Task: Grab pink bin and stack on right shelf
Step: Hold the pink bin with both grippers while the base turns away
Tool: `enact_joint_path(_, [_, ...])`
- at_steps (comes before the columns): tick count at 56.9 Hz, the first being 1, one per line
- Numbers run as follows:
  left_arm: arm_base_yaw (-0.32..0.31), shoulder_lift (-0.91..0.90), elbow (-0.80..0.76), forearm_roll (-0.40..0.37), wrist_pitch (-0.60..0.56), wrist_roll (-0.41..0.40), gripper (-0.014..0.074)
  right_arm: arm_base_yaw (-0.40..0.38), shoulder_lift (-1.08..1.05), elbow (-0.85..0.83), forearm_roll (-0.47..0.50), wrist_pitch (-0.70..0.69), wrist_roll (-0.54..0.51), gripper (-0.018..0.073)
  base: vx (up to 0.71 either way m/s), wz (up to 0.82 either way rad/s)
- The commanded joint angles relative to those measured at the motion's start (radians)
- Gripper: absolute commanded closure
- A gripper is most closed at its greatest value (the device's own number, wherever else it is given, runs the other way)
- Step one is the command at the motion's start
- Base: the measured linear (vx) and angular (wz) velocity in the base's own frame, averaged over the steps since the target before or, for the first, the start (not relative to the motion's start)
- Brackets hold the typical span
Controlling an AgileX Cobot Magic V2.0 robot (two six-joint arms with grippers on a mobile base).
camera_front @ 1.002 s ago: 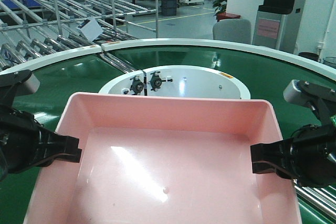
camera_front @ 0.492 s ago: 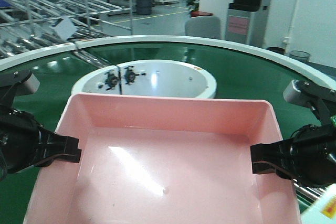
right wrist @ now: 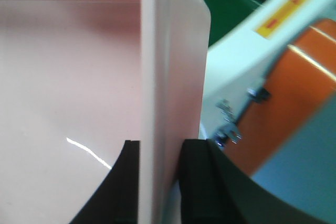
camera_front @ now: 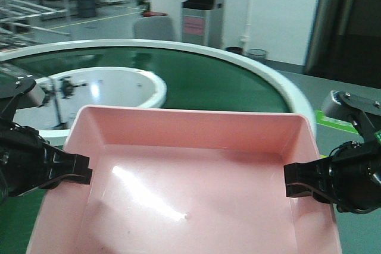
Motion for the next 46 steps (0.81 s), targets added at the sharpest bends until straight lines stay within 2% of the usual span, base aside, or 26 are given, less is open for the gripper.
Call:
enact_joint_path(1, [0.001, -0.037, -0.029, -0.020, -0.049, 0.011, 0.0601, -0.009, -0.031, -0.034, 0.008, -0.082, -0.003, 0.0568, -0.12, -0.63])
enact_joint_path(46, [0.001, -0.037, -0.029, -0.020, -0.049, 0.011, 0.0601, -0.009, -0.031, -0.034, 0.008, -0.081, -0.003, 0.0568, -0.07, -0.74])
